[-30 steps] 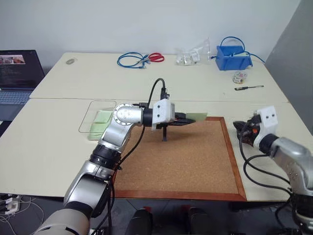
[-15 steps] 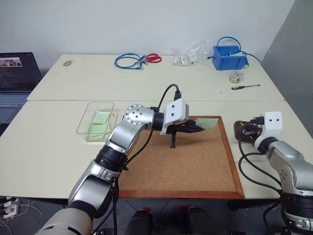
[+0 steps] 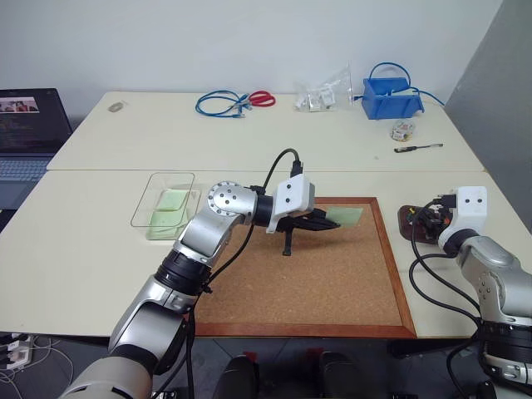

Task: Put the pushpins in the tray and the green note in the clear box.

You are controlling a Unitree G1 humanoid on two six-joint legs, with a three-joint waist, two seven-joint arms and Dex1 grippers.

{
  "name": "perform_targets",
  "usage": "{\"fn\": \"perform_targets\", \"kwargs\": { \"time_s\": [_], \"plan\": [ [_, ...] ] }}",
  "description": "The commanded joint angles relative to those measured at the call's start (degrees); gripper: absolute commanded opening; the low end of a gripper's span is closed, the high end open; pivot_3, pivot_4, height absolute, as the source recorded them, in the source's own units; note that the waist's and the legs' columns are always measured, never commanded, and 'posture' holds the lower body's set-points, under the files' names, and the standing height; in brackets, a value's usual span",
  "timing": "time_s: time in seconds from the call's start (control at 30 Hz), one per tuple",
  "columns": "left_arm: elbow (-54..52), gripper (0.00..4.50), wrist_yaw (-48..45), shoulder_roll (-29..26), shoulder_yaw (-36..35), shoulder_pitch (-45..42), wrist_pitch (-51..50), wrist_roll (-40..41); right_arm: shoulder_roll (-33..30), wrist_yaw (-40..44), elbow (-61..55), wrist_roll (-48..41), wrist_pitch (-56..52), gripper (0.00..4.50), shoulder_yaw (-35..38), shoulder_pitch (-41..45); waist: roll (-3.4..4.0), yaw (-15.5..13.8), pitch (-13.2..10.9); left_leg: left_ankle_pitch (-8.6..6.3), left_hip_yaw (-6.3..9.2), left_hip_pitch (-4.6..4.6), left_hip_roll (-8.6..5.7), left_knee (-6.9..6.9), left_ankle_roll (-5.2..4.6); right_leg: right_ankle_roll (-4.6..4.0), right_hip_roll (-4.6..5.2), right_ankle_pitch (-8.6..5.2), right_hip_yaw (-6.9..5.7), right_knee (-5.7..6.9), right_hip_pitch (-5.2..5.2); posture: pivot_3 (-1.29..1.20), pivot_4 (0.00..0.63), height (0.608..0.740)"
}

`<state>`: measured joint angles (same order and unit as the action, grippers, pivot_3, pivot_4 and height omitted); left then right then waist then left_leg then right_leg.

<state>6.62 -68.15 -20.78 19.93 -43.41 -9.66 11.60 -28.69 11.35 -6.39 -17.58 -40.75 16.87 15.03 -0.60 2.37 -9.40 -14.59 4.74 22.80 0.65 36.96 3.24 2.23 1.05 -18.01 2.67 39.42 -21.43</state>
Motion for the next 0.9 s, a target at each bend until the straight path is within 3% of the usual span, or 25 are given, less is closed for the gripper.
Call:
{"fn": "perform_targets", "kwargs": {
  "time_s": [0.03, 0.13, 0.5, 0.7, 0.8, 0.9],
  "plan": [
    [-1.5, 0.00, 0.3, 0.2, -0.8, -0.9, 0.4, -0.1, -0.1, -0.1, -3.1, -1.4, -1.5, 3.98, 2.6, 0.5, 0.00, 0.0, 0.0, 0.00, 0.00, 0.00, 0.00, 0.00, 0.00, 0.00, 0.00, 0.00, 0.00, 0.00, 0.00, 0.00, 0.150, 0.740],
    [-1.3, 0.00, 0.3, 0.2, -0.9, -0.9, 0.6, -0.1, 1.3, -0.7, -4.7, -3.6, -4.6, 4.47, 3.7, 0.6, 0.00, 0.0, 0.0, 0.00, 0.01, 0.00, 0.00, 0.00, 0.00, 0.00, 0.00, 0.00, -0.01, 0.01, 0.00, 0.00, 0.150, 0.740],
    [-1.4, 0.00, 2.3, 0.5, -1.9, -0.8, 0.3, -0.5, 2.8, -1.4, -6.0, -6.9, -8.8, 4.47, 6.4, 2.8, 0.01, -0.1, 0.0, 0.00, 0.02, 0.00, -0.01, 0.00, 0.00, 0.00, 0.01, 0.00, -0.02, 0.01, 0.00, 0.00, 0.150, 0.740],
    [-3.0, 0.00, 8.6, -1.4, -7.0, 0.1, -6.7, 0.9, -8.9, 18.4, -16.9, -10.8, -5.0, 4.47, -0.7, -2.4, 0.11, 0.0, -0.1, -0.01, 0.01, 0.02, 0.01, 0.00, -0.01, 0.00, -0.01, 0.00, -0.02, -0.04, -0.02, 0.00, 0.150, 0.740],
    [-6.2, 0.00, 14.5, -3.0, -11.5, 2.3, -12.7, 1.1, -13.9, 28.9, -23.7, -20.4, -7.6, 4.47, -0.2, -1.6, 0.13, 0.5, -0.1, -0.01, 0.02, 0.02, 0.01, -0.01, -0.01, 0.00, -0.01, 0.00, -0.01, -0.05, -0.02, 0.00, 0.150, 0.740],
    [-12.1, 0.00, 22.7, -4.1, -16.9, 5.8, -18.9, 0.3, -14.1, 30.3, -26.4, -34.9, -14.9, 4.47, -0.1, 7.0, 0.04, 0.9, -0.2, -0.01, 0.10, -0.02, 0.08, 0.00, -0.01, 0.01, -0.04, 0.00, -0.10, -0.05, 0.04, 0.00, 0.150, 0.740]
  ]
}}
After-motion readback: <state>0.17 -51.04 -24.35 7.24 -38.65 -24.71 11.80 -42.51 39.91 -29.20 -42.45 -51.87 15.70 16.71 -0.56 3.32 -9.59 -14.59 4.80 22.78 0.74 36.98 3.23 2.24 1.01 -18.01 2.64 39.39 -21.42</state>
